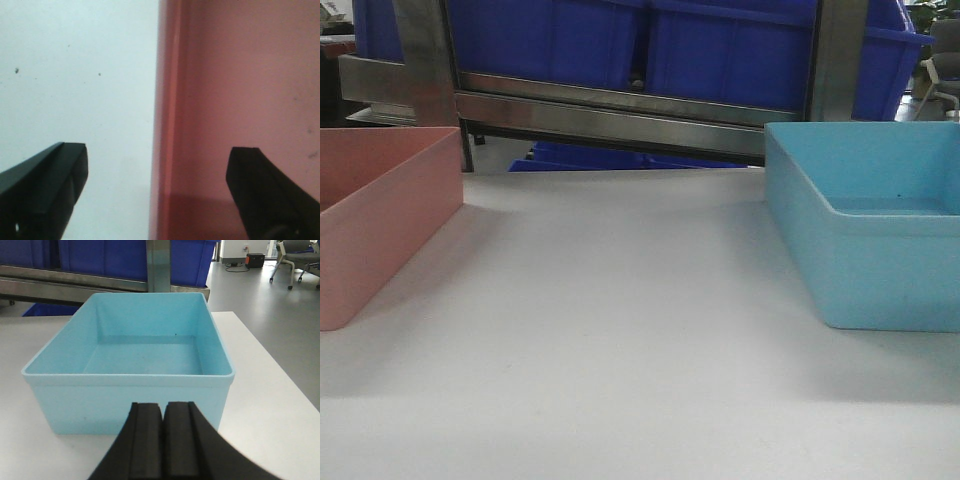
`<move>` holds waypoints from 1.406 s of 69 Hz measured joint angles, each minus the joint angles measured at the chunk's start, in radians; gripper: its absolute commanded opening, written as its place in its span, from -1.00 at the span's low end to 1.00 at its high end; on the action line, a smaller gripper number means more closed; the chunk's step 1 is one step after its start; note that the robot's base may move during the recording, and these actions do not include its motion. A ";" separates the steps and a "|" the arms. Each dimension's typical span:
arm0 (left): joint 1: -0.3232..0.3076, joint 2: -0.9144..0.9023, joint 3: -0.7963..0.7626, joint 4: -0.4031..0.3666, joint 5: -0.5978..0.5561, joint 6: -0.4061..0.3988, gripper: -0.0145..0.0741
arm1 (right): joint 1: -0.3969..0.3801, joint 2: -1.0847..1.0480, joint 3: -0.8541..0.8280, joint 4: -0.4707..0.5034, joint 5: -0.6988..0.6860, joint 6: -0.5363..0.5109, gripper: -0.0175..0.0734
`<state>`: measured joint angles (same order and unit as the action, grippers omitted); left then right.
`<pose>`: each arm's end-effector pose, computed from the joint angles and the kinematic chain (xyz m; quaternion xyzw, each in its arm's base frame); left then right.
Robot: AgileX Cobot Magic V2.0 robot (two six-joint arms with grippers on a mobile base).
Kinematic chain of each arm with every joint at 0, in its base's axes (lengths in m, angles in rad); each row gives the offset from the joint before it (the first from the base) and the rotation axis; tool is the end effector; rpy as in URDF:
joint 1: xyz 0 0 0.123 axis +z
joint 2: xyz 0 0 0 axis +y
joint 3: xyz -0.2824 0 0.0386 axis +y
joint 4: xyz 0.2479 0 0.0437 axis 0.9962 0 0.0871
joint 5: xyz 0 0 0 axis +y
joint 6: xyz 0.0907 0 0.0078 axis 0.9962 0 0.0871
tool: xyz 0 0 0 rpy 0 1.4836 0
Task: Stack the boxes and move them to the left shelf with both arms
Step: 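Lift the pink bin with the left gripper and carry it toward the center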
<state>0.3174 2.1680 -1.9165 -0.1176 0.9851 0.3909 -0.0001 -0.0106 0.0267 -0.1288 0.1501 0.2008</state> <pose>0.4578 0.1410 0.2328 0.0144 0.9763 0.0211 0.2148 0.0565 -0.0018 0.1911 0.0335 0.7333 0.0178 0.6789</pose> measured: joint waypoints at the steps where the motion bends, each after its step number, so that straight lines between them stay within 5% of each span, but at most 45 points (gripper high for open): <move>1: 0.002 0.005 0.000 0.000 -0.004 0.000 0.36 | 0.000 0.000 0.000 0.000 0.000 0.000 -0.51; 13: 0.013 0.047 -0.002 -0.007 -0.049 0.000 0.09 | 0.000 0.000 0.000 0.000 0.000 0.000 -0.51; 31: 0.016 0.066 -0.003 -0.019 -0.054 0.000 -0.73 | 0.000 0.000 0.000 0.000 -0.002 0.000 -0.51; 58: 0.016 0.061 -0.014 -0.042 -0.007 -0.028 -0.70 | 0.000 0.000 0.000 0.000 -0.020 0.000 -0.51; 72: 0.016 -0.035 -0.014 -0.141 0.061 -0.058 -0.70 | 0.000 0.000 0.000 0.000 -0.020 0.000 -0.51; 85: -0.009 -0.158 -0.007 -0.229 0.134 -0.180 -0.70 | 0.000 0.000 0.000 0.000 -0.020 0.000 -0.51; 97: -0.107 -0.275 0.111 -0.230 0.129 -0.273 -0.70 | 0.000 0.000 0.000 0.000 -0.020 0.000 -0.51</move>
<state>0.2104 1.8929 -1.8058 -0.3473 1.1145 0.1180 -0.0001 -0.0106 0.0267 -0.1288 0.1302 0.2008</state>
